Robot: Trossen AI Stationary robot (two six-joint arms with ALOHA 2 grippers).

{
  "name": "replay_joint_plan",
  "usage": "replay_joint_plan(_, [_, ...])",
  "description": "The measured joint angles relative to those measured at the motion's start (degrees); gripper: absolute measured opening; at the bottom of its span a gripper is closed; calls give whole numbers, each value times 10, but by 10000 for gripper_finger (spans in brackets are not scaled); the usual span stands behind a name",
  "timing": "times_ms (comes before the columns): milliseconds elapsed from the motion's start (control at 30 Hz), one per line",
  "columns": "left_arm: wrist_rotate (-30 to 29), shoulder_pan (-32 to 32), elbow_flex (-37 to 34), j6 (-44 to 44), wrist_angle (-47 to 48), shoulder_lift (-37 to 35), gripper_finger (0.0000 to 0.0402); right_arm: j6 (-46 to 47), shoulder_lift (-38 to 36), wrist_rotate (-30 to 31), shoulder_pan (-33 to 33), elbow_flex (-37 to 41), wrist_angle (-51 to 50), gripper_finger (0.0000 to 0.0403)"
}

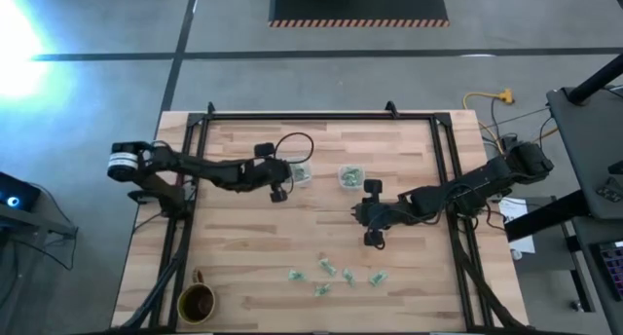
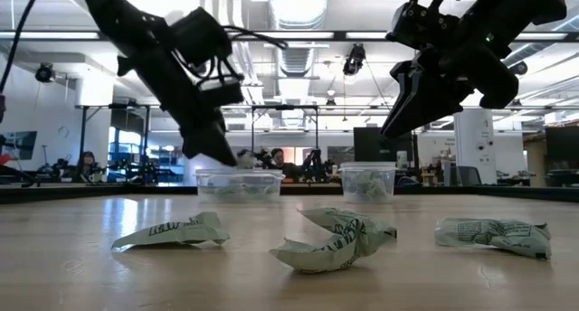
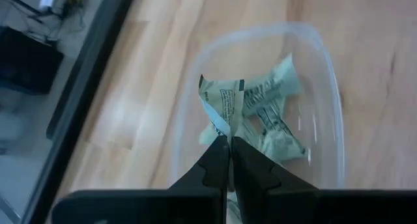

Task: Pick and place Stevia / Truvia into bins
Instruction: Put the stevia packet into the transparent oval container, then put the stevia packet into the transparent square container

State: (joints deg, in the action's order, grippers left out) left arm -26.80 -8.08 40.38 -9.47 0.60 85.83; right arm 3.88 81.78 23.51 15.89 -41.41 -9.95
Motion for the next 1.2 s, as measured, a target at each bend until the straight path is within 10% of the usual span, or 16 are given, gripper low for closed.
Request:
replay_joint_plan(433, [3,-1,2,-1,0,6,2,2,0,0,0,3,0,56])
replay_joint_plan(933, [-6,3,2,1,0,-5,153,7,0,-1,0,6,8,56])
replay_joint_plan(1200, [-5,48,3,1,15,-57,165,-23,0,-111,0,35,123,57])
